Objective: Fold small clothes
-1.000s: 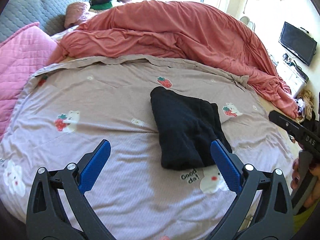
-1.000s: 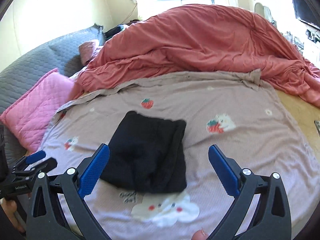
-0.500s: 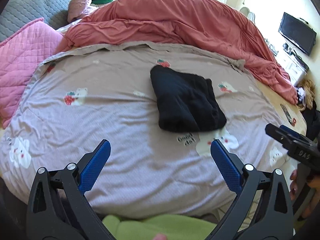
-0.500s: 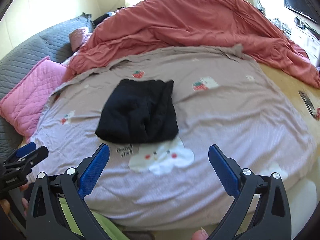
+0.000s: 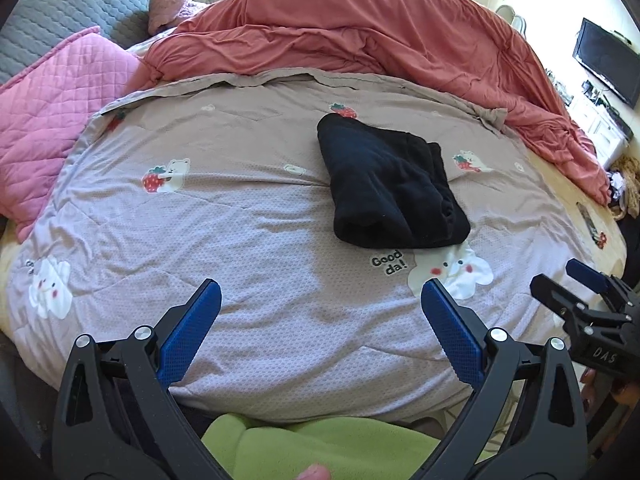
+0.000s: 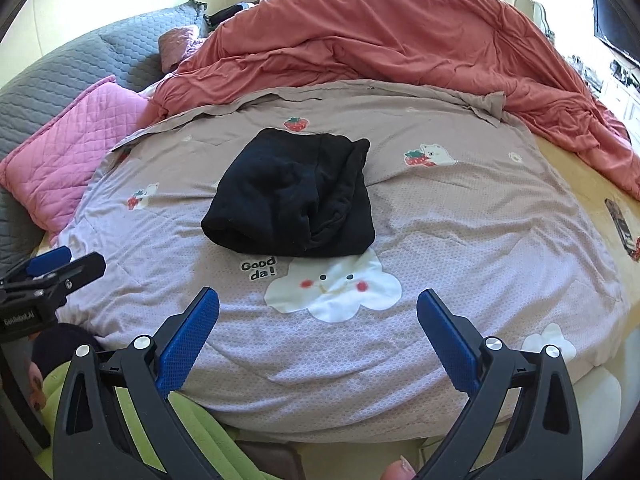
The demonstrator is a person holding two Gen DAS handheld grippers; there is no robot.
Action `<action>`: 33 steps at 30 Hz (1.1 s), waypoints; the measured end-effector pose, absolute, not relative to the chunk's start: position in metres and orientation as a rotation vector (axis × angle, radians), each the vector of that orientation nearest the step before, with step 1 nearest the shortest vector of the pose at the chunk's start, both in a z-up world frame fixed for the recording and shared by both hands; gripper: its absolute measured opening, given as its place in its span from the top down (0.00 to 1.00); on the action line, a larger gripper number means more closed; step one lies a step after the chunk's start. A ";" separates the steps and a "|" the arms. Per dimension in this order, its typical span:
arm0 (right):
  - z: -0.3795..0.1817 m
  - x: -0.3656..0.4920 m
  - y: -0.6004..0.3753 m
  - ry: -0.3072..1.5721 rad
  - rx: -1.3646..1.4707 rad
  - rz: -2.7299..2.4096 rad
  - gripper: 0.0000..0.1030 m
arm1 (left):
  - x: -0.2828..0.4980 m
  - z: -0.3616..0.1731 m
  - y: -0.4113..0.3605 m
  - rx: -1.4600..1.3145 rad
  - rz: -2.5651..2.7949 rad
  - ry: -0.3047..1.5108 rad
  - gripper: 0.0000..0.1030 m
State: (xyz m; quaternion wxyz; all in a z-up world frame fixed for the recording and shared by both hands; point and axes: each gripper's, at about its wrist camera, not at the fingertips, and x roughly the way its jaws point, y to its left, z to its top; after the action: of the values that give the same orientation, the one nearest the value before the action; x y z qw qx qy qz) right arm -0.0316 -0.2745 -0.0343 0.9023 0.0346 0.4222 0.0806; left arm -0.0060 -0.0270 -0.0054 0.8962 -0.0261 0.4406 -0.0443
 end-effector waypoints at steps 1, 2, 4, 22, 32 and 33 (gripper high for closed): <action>-0.033 -0.031 -0.275 0.869 0.070 0.165 0.04 | -0.006 -0.006 -0.027 -0.053 -0.092 0.915 0.09; -0.032 -0.031 -0.275 0.863 0.067 0.164 0.04 | -0.006 -0.006 -0.027 -0.053 -0.093 0.915 0.09; -0.030 -0.030 -0.275 0.856 0.067 0.162 0.04 | -0.006 -0.005 -0.028 -0.047 -0.092 0.910 0.09; -0.040 -0.030 -0.272 0.875 0.072 0.162 0.04 | -0.011 0.000 -0.035 -0.002 -0.099 0.883 0.09; -0.038 -0.032 -0.268 0.863 0.068 0.171 0.04 | -0.013 0.002 -0.031 -0.016 -0.078 0.892 0.09; -0.038 -0.032 -0.268 0.862 0.065 0.170 0.04 | -0.013 0.002 -0.030 -0.020 -0.077 0.893 0.09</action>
State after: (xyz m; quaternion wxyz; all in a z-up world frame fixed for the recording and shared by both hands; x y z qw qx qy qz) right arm -0.0324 -0.2681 -0.0375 0.9045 0.0316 0.4172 0.0824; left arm -0.0128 -0.0303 0.0021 0.9011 -0.0097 0.4318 -0.0373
